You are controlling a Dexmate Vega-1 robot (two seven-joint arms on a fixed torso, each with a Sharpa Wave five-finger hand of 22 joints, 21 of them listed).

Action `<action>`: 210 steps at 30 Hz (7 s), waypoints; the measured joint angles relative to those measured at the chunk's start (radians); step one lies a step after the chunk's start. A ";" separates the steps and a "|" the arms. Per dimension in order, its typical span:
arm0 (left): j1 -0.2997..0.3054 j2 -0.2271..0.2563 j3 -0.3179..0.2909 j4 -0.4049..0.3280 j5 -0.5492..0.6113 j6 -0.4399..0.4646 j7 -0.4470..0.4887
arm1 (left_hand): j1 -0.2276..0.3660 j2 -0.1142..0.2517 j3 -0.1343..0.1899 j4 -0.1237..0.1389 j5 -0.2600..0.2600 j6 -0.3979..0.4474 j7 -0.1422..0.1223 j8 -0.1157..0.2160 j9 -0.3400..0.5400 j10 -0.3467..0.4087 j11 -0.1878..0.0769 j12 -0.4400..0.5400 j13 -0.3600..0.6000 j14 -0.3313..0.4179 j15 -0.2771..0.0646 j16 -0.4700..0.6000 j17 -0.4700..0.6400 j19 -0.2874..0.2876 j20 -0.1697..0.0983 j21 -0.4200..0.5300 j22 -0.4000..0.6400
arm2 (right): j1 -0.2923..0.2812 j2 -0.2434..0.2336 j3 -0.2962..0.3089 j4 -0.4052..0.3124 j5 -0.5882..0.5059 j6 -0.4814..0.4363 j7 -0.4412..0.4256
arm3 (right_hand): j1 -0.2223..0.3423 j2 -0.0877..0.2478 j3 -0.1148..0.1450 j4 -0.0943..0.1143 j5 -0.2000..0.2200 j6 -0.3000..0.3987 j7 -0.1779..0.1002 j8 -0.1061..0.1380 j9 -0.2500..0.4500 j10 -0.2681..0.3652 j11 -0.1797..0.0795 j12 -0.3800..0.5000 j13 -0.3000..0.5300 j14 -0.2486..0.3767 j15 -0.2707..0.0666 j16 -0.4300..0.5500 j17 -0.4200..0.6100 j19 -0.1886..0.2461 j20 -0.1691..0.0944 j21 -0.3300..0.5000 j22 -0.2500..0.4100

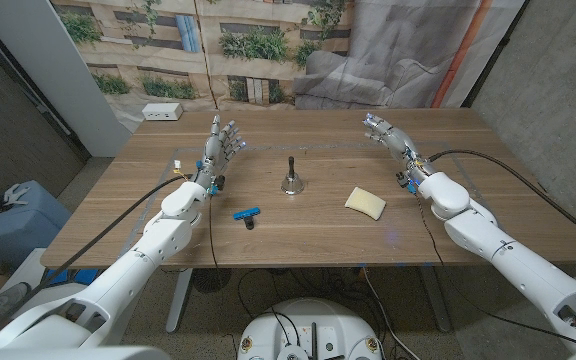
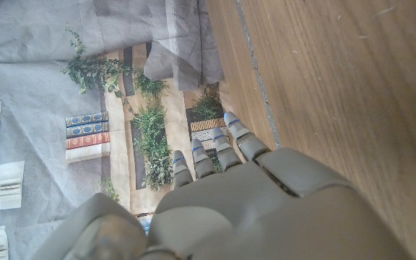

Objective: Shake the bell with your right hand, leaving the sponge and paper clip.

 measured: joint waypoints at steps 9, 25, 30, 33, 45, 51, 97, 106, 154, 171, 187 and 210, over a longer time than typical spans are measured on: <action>0.000 0.000 0.000 0.000 0.000 0.000 0.000 | 0.000 0.000 0.000 0.000 0.000 0.000 0.000 0.000 0.000 0.000 0.000 0.000 0.000 0.000 0.000 0.000 0.000 0.000 0.000 0.000 0.000 | -0.001 -0.017 -0.020 -0.027 -0.098 0.001 -0.031 | 0.033 -0.012 0.007 -0.022 0.000 0.000 -0.001 0.004 0.000 -0.001 -0.001 0.000 0.000 0.001 0.005 0.009 -0.009 0.011 0.011 0.005 0.000; 0.000 0.000 0.000 0.000 0.000 0.000 0.000 | 0.000 0.000 0.000 0.000 0.000 0.000 0.000 0.000 0.000 0.000 0.000 0.000 0.000 0.000 0.000 0.000 0.000 0.000 0.000 0.000 0.000 | -0.005 -0.043 -0.051 -0.059 -0.212 0.024 -0.054 | 0.070 -0.049 0.010 -0.034 0.000 0.006 -0.016 0.020 0.008 0.019 -0.003 0.011 0.000 -0.006 0.012 0.012 -0.015 0.007 0.032 0.008 0.000; 0.000 0.000 0.000 0.000 0.000 0.000 0.000 | 0.000 0.000 0.000 0.000 0.000 0.000 0.000 0.000 0.000 0.000 0.000 0.000 0.000 0.000 0.000 0.000 0.000 0.000 0.000 0.000 0.000 | -0.006 -0.048 -0.066 -0.082 -0.233 0.016 -0.052 | 0.078 -0.057 0.010 -0.034 0.007 -0.020 -0.016 0.013 0.009 0.002 -0.004 0.011 0.000 -0.011 0.017 0.012 -0.018 -0.007 0.039 0.008 0.000; 0.000 0.000 0.000 0.000 0.000 0.000 0.000 | 0.000 0.000 0.000 0.000 0.000 0.000 0.000 0.000 0.000 0.000 0.000 0.000 0.000 0.000 0.000 0.000 0.000 0.000 0.000 0.000 0.000 | -0.006 -0.048 -0.074 -0.093 -0.233 0.016 -0.052 | 0.078 -0.057 0.010 -0.034 0.007 -0.025 -0.011 0.013 0.009 0.002 -0.004 0.011 0.000 -0.017 0.023 0.012 -0.018 -0.024 0.036 0.000 0.000; 0.000 0.000 0.000 0.000 0.000 -0.001 0.000 | 0.000 0.000 0.000 0.000 0.000 0.000 0.000 0.000 0.000 0.000 0.000 0.000 0.000 0.000 0.000 0.000 0.000 0.000 0.000 0.000 0.000 | 0.019 -0.031 -0.122 -0.121 -0.352 -0.051 -0.061 | 0.097 -0.076 0.010 -0.034 0.014 -0.030 -0.005 0.013 0.009 -0.006 -0.006 0.011 0.000 -0.039 0.034 0.012 -0.023 -0.070 0.048 -0.005 0.000; 0.000 0.000 0.000 0.000 0.000 -0.001 0.000 | 0.000 0.000 0.000 0.000 0.000 0.000 0.000 0.000 0.000 0.000 0.000 0.000 0.000 0.000 0.000 0.000 0.000 0.000 0.000 0.000 0.000 | 0.033 -0.018 -0.146 -0.125 -0.390 -0.070 -0.067 | 0.111 -0.071 0.010 -0.034 0.014 -0.025 0.000 0.013 0.009 -0.006 -0.006 0.011 0.000 -0.039 0.033 0.012 -0.023 -0.070 0.048 -0.005 0.000; 0.000 0.001 0.000 0.000 0.000 0.000 0.000 | 0.000 0.000 0.000 0.000 0.000 0.000 0.000 0.000 0.000 0.000 0.000 0.000 0.000 0.000 0.000 0.000 0.000 0.000 0.000 0.000 0.000 | 0.145 0.155 -0.303 0.100 -0.576 -0.023 -0.228 | 0.304 -0.067 0.073 -0.037 0.032 0.196 -0.020 0.099 0.014 0.229 -0.051 0.055 -0.004 0.129 -0.058 0.070 -0.065 0.056 0.008 0.023 -0.001; 0.000 0.001 0.000 -0.001 0.000 0.000 0.000 | 0.000 0.000 0.000 0.000 0.000 0.000 0.000 0.000 0.000 0.000 0.000 0.000 0.000 0.000 0.000 0.000 0.000 0.000 0.000 0.000 0.000 | 0.157 0.182 -0.324 0.148 -0.594 -0.025 -0.285 | 0.338 -0.062 0.079 -0.037 0.032 0.300 -0.053 0.134 0.014 0.337 -0.075 0.066 -0.004 0.216 -0.060 0.101 -0.069 0.108 -0.015 0.023 -0.001; 0.000 0.001 0.000 -0.001 0.000 0.000 0.000 | 0.000 0.000 0.000 0.000 0.000 0.000 0.000 0.000 0.000 0.000 0.000 0.000 0.000 0.000 0.000 0.000 0.000 0.000 0.000 0.000 0.000 | 0.221 0.270 -0.413 0.314 -0.698 -0.009 -0.557 | 0.409 -0.022 0.076 -0.023 0.031 0.657 -0.127 0.241 0.011 0.719 -0.175 0.092 -0.009 0.449 -0.069 0.209 -0.057 0.221 -0.063 0.023 -0.001; 0.000 0.001 0.000 -0.001 0.000 0.000 0.000 | 0.000 0.000 0.000 0.000 0.000 0.000 0.000 0.000 0.000 0.000 0.000 0.000 0.000 0.000 0.000 0.000 0.000 0.000 0.000 0.000 0.000 | 0.244 0.290 -0.437 0.367 -0.705 0.006 -0.606 | 0.495 0.003 0.086 -0.033 0.035 0.758 -0.133 0.264 0.006 0.808 -0.172 0.092 -0.009 0.518 -0.071 0.244 -0.053 0.238 -0.067 0.023 -0.001; 0.000 0.001 0.000 -0.001 0.000 0.000 0.000 | 0.000 0.000 0.000 0.000 0.000 0.000 0.000 0.000 0.000 0.000 0.000 0.000 0.000 0.000 0.000 0.000 0.000 0.000 0.000 0.000 0.000 | 0.260 0.294 -0.448 0.407 -0.695 0.043 -0.624 | 0.481 0.037 0.101 -0.011 0.035 0.819 -0.125 0.273 0.006 0.884 -0.167 0.092 -0.009 0.566 -0.080 0.239 -0.057 0.242 -0.063 0.016 -0.001; 0.000 0.001 0.000 0.000 0.000 0.000 0.000 | 0.000 0.000 0.000 0.000 0.000 0.000 0.000 0.000 0.000 0.000 0.000 0.000 0.000 0.000 0.000 0.000 0.000 0.000 0.000 0.000 0.000 | 0.271 0.307 -0.447 0.454 -0.682 0.110 -0.660 | 0.495 0.090 0.133 -0.022 0.030 0.905 -0.118 0.289 0.000 0.992 -0.171 0.092 -0.009 0.644 -0.095 0.232 -0.053 0.256 -0.063 0.016 -0.001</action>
